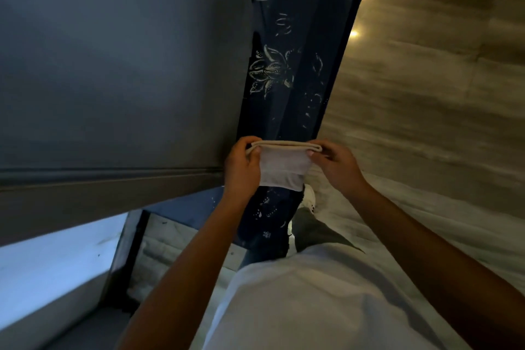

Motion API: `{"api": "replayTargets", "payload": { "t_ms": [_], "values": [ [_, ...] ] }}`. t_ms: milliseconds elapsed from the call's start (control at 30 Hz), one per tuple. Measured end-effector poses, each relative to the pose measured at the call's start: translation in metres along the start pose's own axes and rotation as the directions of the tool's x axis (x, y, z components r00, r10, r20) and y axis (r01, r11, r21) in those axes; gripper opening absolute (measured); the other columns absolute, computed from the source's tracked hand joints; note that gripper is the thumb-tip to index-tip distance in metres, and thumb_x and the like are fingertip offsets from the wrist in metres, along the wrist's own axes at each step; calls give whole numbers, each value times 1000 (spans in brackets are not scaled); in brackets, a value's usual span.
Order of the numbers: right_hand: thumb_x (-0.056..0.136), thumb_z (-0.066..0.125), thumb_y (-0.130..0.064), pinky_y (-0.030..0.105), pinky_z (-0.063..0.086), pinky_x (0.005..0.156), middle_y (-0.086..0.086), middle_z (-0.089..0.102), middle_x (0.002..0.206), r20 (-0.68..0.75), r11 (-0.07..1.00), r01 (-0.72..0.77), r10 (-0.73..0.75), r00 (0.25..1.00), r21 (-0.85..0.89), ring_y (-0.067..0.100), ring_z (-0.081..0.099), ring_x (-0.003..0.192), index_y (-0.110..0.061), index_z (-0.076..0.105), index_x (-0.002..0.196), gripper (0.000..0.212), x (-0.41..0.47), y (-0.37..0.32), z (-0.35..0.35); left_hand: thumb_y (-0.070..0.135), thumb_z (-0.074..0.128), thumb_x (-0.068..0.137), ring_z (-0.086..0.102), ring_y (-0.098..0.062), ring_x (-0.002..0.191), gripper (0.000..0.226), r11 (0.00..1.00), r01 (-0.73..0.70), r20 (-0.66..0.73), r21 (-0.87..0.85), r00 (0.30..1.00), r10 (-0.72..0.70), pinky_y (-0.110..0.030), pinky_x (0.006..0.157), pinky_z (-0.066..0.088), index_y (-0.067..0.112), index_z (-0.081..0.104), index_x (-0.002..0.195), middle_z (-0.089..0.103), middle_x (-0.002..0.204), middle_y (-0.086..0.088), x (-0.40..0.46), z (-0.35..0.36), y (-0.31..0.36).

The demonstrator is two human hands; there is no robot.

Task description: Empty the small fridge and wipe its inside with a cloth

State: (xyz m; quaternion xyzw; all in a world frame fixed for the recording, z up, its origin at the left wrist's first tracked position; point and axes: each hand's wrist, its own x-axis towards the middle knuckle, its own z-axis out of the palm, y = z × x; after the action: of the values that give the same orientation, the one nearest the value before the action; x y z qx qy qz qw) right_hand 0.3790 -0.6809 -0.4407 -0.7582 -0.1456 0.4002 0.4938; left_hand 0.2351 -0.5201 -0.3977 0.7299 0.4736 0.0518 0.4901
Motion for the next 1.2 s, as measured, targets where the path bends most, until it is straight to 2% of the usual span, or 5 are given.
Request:
{"api": "replayTargets", "payload": {
  "t_ms": [167,533,700,933,1200],
  "values": [
    [92,71,-11,6,49,71,-19,68,89,-67,989,55,-64,996,-138,-13,64,78,-27,70,105,21,30,1,-7,4,57,102,63,-22,115,25,1000,-15,-26,-5,1000,14,-27,95,49,8,69,123,68,126,-13,35,16,7],
    [87,70,-31,41,58,78,1,71,111,-290,929,-41,-72,954,-367,21,69,97,-28,51,132,49,62,0,0,5,67,91,58,-29,123,39,954,-153,17,256,988,154,-43,110,49,8,64,130,56,140,-15,80,37,9],
    [85,67,-31,55,39,110,13,52,148,-49,603,206,-379,924,-771,37,43,139,-16,62,131,49,47,7,2,28,69,94,35,-36,151,48,709,-396,304,584,916,261,-48,121,35,14,59,139,42,160,-12,75,33,-12],
    [95,53,-46,60,13,123,11,17,168,178,389,238,-184,967,-890,37,8,156,-19,38,153,66,42,8,5,48,66,94,6,-35,162,80,466,-491,506,736,857,103,-56,128,21,24,28,160,13,173,-7,79,27,-22],
    [88,62,-34,46,46,101,16,49,144,-33,502,63,-181,983,-863,38,50,130,-12,55,134,52,16,-11,4,25,67,94,38,-34,148,51,612,-538,444,580,838,316,-48,119,37,13,56,143,40,159,-16,39,18,-23]
  ]
}}
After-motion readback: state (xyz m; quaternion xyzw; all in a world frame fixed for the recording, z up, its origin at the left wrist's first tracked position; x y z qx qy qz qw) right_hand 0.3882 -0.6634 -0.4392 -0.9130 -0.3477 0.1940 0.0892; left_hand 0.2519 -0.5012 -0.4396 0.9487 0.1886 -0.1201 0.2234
